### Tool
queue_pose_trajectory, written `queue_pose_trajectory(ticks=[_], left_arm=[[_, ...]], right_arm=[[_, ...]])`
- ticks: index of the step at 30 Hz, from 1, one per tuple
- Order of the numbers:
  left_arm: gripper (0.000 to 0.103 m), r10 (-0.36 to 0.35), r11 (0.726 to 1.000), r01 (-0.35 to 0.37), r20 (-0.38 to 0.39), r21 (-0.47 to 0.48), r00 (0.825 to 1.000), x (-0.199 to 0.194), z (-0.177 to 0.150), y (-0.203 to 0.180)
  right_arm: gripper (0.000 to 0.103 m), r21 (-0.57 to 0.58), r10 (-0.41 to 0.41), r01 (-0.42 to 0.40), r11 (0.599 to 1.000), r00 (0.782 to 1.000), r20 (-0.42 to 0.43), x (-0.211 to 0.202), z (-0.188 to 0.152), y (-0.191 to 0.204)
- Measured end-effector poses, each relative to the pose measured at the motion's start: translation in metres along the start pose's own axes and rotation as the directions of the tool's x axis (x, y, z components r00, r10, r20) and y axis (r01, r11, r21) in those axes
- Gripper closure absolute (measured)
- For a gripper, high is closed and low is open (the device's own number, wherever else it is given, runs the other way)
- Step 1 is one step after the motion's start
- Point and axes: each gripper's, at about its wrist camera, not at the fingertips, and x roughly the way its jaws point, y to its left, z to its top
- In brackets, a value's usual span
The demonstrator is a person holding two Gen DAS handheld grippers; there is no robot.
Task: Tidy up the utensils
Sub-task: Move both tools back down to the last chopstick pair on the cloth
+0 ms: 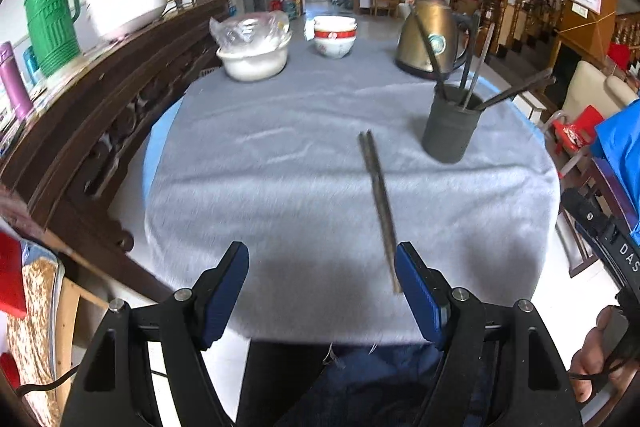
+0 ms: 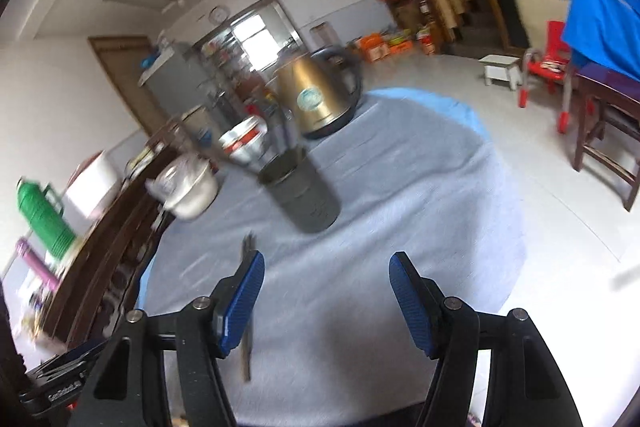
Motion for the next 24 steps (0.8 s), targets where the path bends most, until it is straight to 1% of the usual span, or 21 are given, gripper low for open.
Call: queue_pose_trajectory(ticks=[5, 8, 13, 20, 24], left_arm=[[0.027, 0.029, 0.999, -0.028, -0.021, 0.039, 0.999, 0.007, -0.017, 0.001], [0.027, 0.041, 0.999, -0.040, -0.033, 0.031, 0.999, 0.010, -0.021, 0.008], [0.027, 0.071, 0.997, -0.071, 0.006, 0.021, 0.997, 0.003, -0.026, 0.017], [0.027, 0.075, 0.997, -0.076, 0.025, 0.019, 0.997, 0.004, -0.029, 0.023], [0.027, 0.081, 0.997, -0.082, 0.036, 0.010, 0.996, 0.003, -0.030, 0.028]], right_arm=[[0.034, -0.078, 0.042, -0.043, 0.996, 0.999, -0.006, 0.000, -0.013, 0.027], [0.034, -0.109, 0.051, -0.054, 0.993, 0.998, -0.027, 0.007, -0.021, 0.040], [0.034, -0.118, 0.040, -0.046, 0.992, 0.998, -0.050, 0.014, -0.029, 0.048], [0.034, -0.100, 0.012, -0.017, 0.995, 0.998, -0.054, 0.018, -0.031, 0.050], [0.034, -0.118, 0.005, -0.012, 0.993, 0.998, -0.059, 0.019, -0.034, 0.054]])
